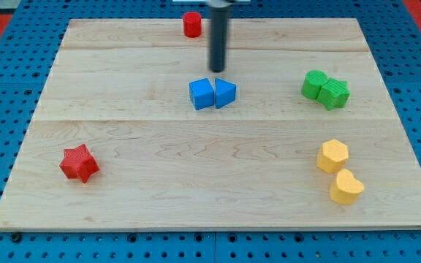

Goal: Push the red star to the left center of the board

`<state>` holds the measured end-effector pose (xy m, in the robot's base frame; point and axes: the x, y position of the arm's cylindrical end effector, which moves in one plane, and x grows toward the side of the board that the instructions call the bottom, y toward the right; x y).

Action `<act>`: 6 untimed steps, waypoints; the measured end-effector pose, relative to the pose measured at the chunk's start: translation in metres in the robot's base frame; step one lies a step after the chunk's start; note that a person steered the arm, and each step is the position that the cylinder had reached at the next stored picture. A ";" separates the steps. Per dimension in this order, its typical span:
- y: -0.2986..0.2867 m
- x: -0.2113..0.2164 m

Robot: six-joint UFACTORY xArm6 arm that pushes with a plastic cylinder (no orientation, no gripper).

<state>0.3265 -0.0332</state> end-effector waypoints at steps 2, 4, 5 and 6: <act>-0.031 0.128; -0.127 0.250; -0.179 0.168; -0.151 0.200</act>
